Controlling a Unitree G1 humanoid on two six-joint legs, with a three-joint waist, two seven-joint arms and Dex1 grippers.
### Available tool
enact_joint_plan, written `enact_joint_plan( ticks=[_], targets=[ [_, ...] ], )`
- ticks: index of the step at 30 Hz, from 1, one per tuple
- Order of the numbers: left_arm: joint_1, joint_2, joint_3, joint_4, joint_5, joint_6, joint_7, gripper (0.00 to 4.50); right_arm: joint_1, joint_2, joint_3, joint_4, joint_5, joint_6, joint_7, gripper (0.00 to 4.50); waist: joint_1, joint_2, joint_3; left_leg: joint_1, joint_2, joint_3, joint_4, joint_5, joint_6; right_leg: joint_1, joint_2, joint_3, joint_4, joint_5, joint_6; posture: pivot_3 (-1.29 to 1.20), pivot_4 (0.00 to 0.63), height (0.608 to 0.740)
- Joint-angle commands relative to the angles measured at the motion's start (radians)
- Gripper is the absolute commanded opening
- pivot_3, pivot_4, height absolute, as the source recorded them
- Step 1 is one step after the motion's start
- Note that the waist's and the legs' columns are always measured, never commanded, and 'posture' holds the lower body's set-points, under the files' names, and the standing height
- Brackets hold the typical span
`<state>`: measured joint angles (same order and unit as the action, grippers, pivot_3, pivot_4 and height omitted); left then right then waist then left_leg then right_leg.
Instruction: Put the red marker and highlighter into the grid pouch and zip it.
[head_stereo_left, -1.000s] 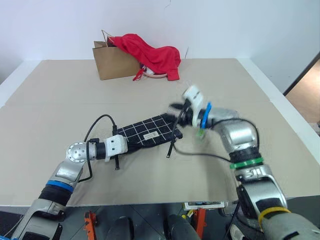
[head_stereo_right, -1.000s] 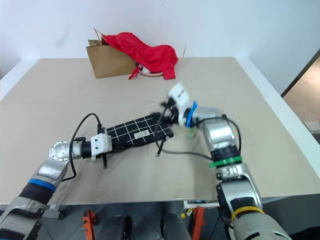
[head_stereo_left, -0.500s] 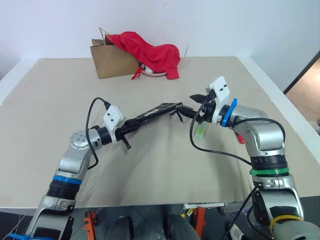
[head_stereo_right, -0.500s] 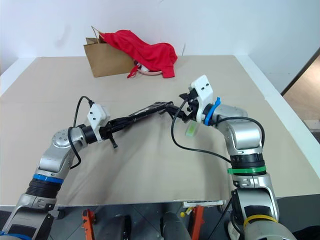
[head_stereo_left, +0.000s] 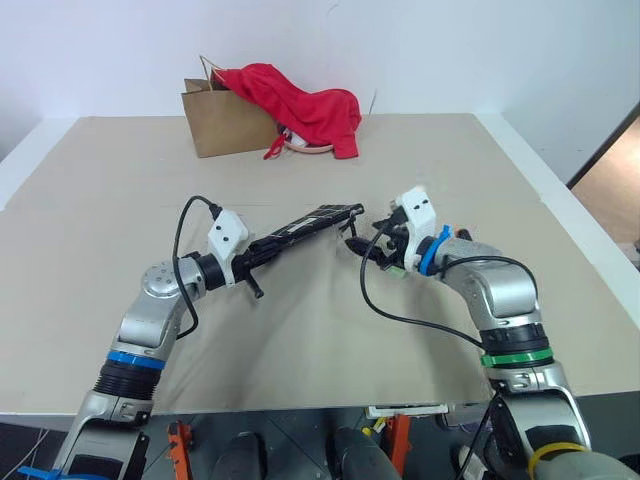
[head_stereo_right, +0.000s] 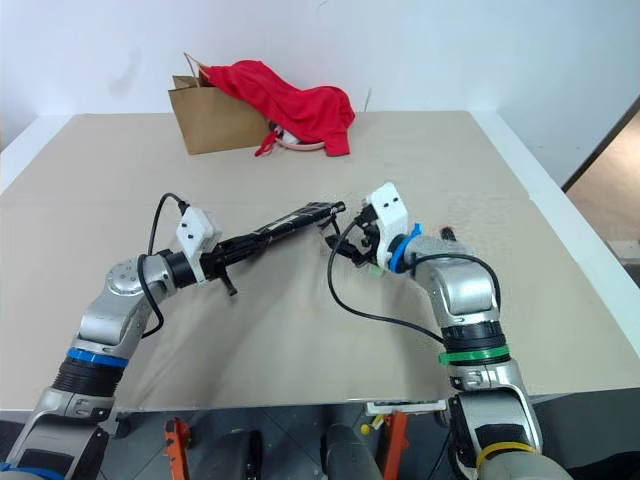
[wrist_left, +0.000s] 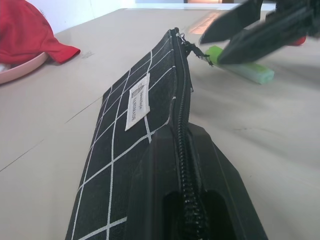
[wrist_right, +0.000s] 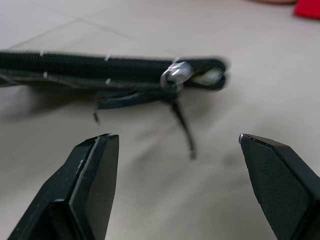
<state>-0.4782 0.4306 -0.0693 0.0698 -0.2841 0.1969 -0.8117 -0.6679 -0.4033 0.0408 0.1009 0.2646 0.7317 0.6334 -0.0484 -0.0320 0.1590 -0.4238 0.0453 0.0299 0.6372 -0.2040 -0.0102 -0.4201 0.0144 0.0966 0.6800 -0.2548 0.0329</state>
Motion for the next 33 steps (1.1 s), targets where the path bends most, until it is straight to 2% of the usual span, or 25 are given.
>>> enact_joint_plan(
  ticks=[1,7,8,10,14,15,16,17,26,33],
  targets=[
    [-0.006,-0.008,0.018,-0.052,-0.018,0.004,0.005,0.00,-0.055,0.023,0.036,0.041,-0.027,-0.051,0.004,4.12,0.000,0.000,0.000,0.000,0.000,0.000,0.000,0.000,0.000,0.000,0.000,0.000,0.000,0.000,0.000,0.00,0.150,0.740],
    [-0.003,-0.014,0.016,-0.061,-0.020,0.014,0.004,0.00,-0.119,0.038,0.062,0.179,-0.070,-0.128,0.006,4.12,0.000,0.000,0.000,0.000,0.000,0.000,0.000,0.000,0.000,0.000,0.000,0.000,0.000,0.000,0.000,0.00,0.150,0.740],
    [-0.002,-0.014,0.016,-0.063,-0.020,0.015,0.004,0.00,-0.126,0.037,0.061,0.190,-0.071,-0.139,0.012,3.91,0.000,0.000,0.000,0.000,0.000,0.000,0.000,0.000,0.000,0.000,0.000,0.000,0.000,0.000,0.000,0.00,0.150,0.740],
    [0.001,-0.014,0.017,-0.066,-0.019,0.018,0.007,0.00,-0.135,0.034,0.064,0.200,-0.073,-0.160,0.030,3.31,0.000,0.000,0.000,0.000,0.000,0.000,0.000,0.000,0.000,0.000,0.000,0.000,0.000,0.000,0.000,0.00,0.150,0.740],
    [0.007,-0.012,0.021,-0.071,-0.018,0.022,0.010,0.00,-0.133,0.028,0.072,0.195,-0.078,-0.179,0.065,1.14,0.000,0.000,0.000,0.000,0.000,0.000,0.000,0.000,0.000,0.000,0.000,0.000,0.000,0.000,0.000,0.00,0.150,0.740],
    [0.008,-0.012,0.022,-0.072,-0.018,0.022,0.010,0.00,-0.130,0.027,0.073,0.190,-0.078,-0.180,0.071,1.04,0.000,0.000,0.000,0.000,0.000,0.000,0.000,0.000,0.000,0.000,0.000,0.000,0.000,0.000,0.000,0.00,0.150,0.740],
    [0.009,-0.012,0.022,-0.072,-0.019,0.022,0.010,0.00,-0.127,0.026,0.078,0.183,-0.080,-0.183,0.079,0.27,0.000,0.000,0.000,0.000,0.000,0.000,0.000,0.000,0.000,0.000,0.000,0.000,0.000,0.000,0.000,0.00,0.150,0.740],
    [0.010,-0.011,0.022,-0.072,-0.019,0.021,0.010,0.00,-0.124,0.025,0.081,0.178,-0.082,-0.186,0.085,0.08,0.000,0.000,0.000,0.000,0.000,0.000,0.000,0.000,0.000,0.000,0.000,0.000,0.000,0.000,0.000,0.00,0.150,0.740],
    [0.008,-0.013,0.020,-0.059,-0.017,0.009,0.001,0.00,-0.126,0.039,0.129,0.161,-0.124,-0.183,0.091,0.08,0.000,0.000,0.000,0.000,0.000,0.000,0.000,0.000,0.000,0.000,0.000,0.000,0.000,0.000,0.000,0.00,0.150,0.740],
    [-0.002,-0.019,0.016,-0.043,-0.013,-0.001,-0.006,0.00,-0.120,0.084,0.244,0.064,-0.148,-0.177,0.154,0.08,0.000,0.000,0.000,0.000,0.001,-0.001,0.000,0.000,0.000,-0.001,0.001,-0.001,0.000,0.000,0.000,0.00,0.150,0.740]
  ],
)
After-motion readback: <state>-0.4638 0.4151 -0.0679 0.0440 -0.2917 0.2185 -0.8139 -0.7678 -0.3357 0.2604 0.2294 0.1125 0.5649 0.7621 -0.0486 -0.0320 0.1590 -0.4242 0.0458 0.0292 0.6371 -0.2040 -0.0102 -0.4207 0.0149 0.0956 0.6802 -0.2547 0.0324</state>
